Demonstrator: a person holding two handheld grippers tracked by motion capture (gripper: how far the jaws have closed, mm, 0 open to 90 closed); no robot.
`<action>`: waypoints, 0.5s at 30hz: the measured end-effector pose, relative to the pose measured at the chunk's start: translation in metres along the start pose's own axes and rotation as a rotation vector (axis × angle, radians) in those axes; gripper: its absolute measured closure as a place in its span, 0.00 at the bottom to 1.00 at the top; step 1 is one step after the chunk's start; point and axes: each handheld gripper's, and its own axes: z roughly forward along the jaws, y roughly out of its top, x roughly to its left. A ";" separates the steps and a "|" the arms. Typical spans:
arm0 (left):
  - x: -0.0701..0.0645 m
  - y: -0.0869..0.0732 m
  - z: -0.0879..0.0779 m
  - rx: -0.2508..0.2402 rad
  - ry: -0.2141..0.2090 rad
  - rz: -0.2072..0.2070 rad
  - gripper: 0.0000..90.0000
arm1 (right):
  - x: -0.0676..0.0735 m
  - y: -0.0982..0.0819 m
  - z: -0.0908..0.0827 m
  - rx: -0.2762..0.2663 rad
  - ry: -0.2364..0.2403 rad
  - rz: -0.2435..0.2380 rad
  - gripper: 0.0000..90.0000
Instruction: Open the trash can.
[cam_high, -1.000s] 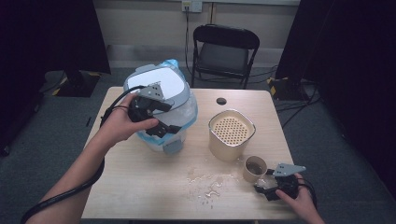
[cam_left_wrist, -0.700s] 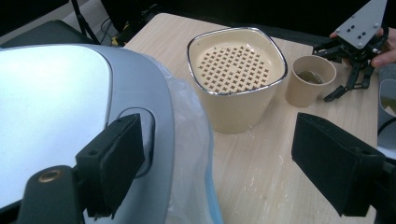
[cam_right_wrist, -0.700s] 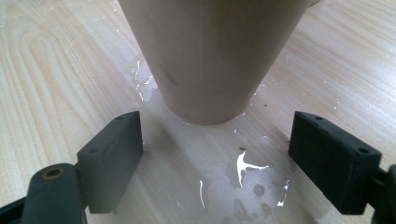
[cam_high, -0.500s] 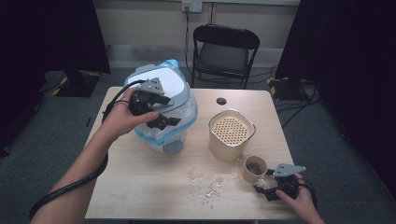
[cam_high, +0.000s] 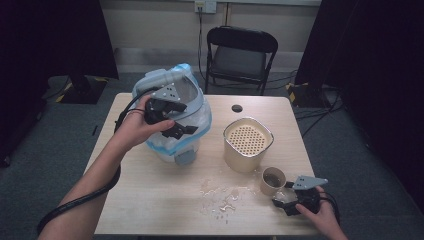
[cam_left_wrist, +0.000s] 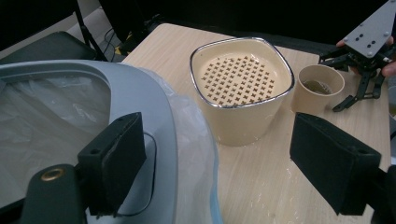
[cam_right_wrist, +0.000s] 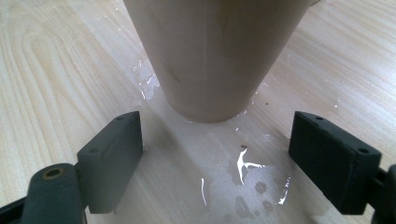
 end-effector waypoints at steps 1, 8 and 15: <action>-0.001 0.001 0.000 0.006 0.000 0.009 0.20 | 0.000 0.000 0.000 0.000 0.000 0.000 0.19; -0.011 0.003 -0.001 0.016 -0.032 0.033 0.21 | 0.000 -0.001 0.000 -0.004 0.001 -0.001 0.19; -0.018 -0.002 -0.001 -0.015 -0.080 0.028 0.20 | 0.000 -0.001 0.000 -0.004 0.001 0.000 0.19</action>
